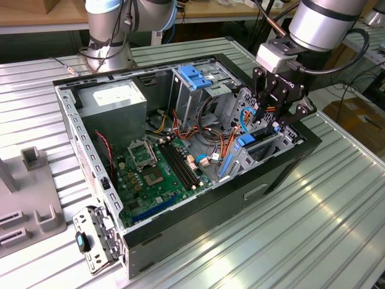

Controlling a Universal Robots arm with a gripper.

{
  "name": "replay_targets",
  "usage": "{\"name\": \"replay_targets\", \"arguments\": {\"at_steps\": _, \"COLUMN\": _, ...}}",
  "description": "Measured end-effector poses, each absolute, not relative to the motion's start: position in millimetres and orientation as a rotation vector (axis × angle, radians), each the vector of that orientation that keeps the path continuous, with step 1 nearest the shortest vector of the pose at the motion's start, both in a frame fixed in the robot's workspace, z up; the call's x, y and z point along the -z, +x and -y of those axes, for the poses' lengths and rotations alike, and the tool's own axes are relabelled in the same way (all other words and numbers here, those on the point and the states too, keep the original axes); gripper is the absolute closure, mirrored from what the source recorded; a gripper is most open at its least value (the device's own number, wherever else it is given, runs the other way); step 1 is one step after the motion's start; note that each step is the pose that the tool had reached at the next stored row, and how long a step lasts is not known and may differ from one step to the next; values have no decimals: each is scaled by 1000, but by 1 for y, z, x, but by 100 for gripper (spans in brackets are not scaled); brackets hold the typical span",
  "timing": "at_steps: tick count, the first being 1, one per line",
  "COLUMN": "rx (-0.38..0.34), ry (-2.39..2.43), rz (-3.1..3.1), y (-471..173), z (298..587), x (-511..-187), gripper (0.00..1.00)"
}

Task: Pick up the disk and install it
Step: 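Insert the first disk wire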

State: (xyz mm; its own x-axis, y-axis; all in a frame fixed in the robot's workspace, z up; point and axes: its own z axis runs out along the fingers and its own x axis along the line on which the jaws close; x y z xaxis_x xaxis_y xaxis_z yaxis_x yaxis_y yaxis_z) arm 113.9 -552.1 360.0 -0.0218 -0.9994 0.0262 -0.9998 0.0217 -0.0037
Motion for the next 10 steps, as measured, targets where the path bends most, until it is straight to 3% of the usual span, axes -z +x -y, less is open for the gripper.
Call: {"name": "replay_targets", "arguments": {"at_steps": 10, "rx": -33, "ry": 2186, "rz": 2234, "y": 114, "z": 552, "x": -363, "gripper": 58}}
